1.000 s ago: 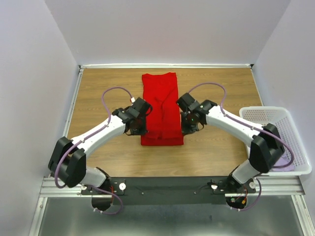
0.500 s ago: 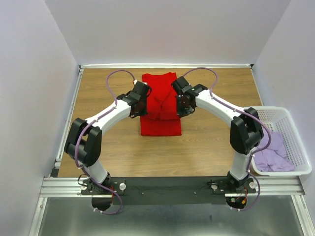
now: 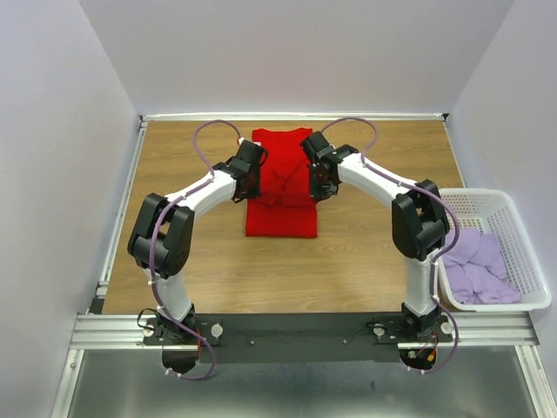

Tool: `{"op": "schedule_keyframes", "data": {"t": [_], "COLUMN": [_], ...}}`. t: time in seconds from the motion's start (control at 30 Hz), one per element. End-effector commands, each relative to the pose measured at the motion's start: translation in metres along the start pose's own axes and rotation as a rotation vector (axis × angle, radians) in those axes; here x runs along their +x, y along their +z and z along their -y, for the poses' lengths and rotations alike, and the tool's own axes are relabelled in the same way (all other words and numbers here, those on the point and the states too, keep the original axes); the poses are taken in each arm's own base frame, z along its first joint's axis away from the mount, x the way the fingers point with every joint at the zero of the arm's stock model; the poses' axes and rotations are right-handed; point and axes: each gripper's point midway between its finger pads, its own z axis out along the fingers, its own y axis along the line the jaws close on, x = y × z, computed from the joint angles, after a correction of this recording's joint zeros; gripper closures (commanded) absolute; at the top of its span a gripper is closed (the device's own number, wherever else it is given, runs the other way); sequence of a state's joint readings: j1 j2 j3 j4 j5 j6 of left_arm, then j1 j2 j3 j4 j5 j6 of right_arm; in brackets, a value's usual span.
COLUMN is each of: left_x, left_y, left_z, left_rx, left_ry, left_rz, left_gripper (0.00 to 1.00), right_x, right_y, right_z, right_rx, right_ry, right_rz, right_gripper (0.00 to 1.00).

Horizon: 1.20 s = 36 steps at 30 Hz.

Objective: Fold and stack the t-shirts
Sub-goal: Fold the tshirt

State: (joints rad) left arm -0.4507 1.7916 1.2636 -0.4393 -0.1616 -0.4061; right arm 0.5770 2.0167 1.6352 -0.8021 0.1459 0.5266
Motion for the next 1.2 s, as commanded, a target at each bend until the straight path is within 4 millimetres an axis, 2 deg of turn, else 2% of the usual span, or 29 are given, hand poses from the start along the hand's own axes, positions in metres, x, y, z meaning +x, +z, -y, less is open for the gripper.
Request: {"op": "schedule_keyframes", "data": {"t": [0.0, 0.37, 0.4, 0.43, 0.47, 0.5, 0.53, 0.57, 0.6, 0.7, 0.73, 0.77, 0.83, 0.87, 0.9, 0.93, 1.03, 1.07, 1.17], "left_x": [-0.014, -0.016, -0.015, -0.015, -0.016, -0.015, -0.018, -0.021, -0.025, -0.043, -0.042, -0.049, -0.048, -0.044, -0.039, -0.027, 0.005, 0.021, 0.036], "left_y": [0.012, 0.028, 0.028, 0.029, 0.028, 0.027, 0.022, 0.018, 0.014, -0.013, -0.019, -0.033, -0.051, -0.056, -0.06, -0.063, -0.062, -0.059, -0.049], "left_z": [-0.019, -0.029, -0.03, -0.03, -0.031, -0.032, -0.032, -0.032, -0.034, -0.035, -0.037, -0.036, -0.033, -0.027, -0.02, -0.015, 0.011, 0.021, 0.034], "left_rx": [-0.075, -0.122, -0.126, -0.127, -0.132, -0.137, -0.138, -0.139, -0.147, -0.147, -0.149, -0.137, -0.112, -0.094, -0.068, -0.047, 0.038, 0.067, 0.095], "left_ry": [0.01, -0.013, -0.013, -0.015, -0.016, -0.021, -0.025, -0.03, -0.039, -0.065, -0.071, -0.08, -0.095, -0.09, -0.089, -0.094, -0.069, -0.057, -0.052], "left_rz": [0.041, 0.074, 0.073, 0.075, 0.077, 0.073, 0.083, 0.093, 0.108, 0.174, 0.178, 0.212, 0.236, 0.237, 0.232, 0.222, 0.176, 0.148, 0.116], "left_gripper": [1.0, 0.99, 0.9, 0.85, 0.74, 0.71, 0.66, 0.51, 0.44, 0.29, 0.28, 0.26, 0.26, 0.26, 0.26, 0.26, 0.38, 0.49, 0.65], "right_x": [-0.006, -0.008, -0.008, -0.01, -0.013, -0.015, -0.019, -0.023, -0.026, -0.036, -0.038, -0.041, -0.042, -0.041, -0.042, -0.035, -0.025, -0.019, -0.009], "right_y": [0.014, 0.034, 0.035, 0.034, 0.033, 0.031, 0.026, 0.023, 0.018, 0.001, -0.003, -0.012, -0.021, -0.026, -0.033, -0.031, -0.031, -0.027, -0.017], "right_z": [0.025, 0.03, 0.03, 0.029, 0.028, 0.026, 0.024, 0.02, 0.018, 0.009, 0.006, -0.001, -0.009, -0.02, -0.026, -0.03, -0.05, -0.057, -0.067], "right_rx": [0.104, 0.139, 0.141, 0.14, 0.134, 0.125, 0.109, 0.092, 0.081, 0.043, 0.034, 0.019, 0.005, -0.022, -0.047, -0.064, -0.137, -0.164, -0.213], "right_ry": [0.0, 0.02, 0.022, 0.018, 0.016, 0.013, 0.002, -0.001, -0.008, -0.044, -0.058, -0.088, -0.122, -0.16, -0.175, -0.209, -0.242, -0.256, -0.254], "right_rz": [0.003, 0.022, 0.025, 0.03, 0.037, 0.042, 0.055, 0.067, 0.079, 0.121, 0.134, 0.162, 0.191, 0.21, 0.228, 0.219, 0.215, 0.204, 0.182], "right_gripper": [0.99, 0.99, 0.96, 0.93, 0.91, 0.88, 0.79, 0.74, 0.7, 0.6, 0.57, 0.53, 0.5, 0.5, 0.5, 0.5, 0.58, 0.68, 0.79]}}
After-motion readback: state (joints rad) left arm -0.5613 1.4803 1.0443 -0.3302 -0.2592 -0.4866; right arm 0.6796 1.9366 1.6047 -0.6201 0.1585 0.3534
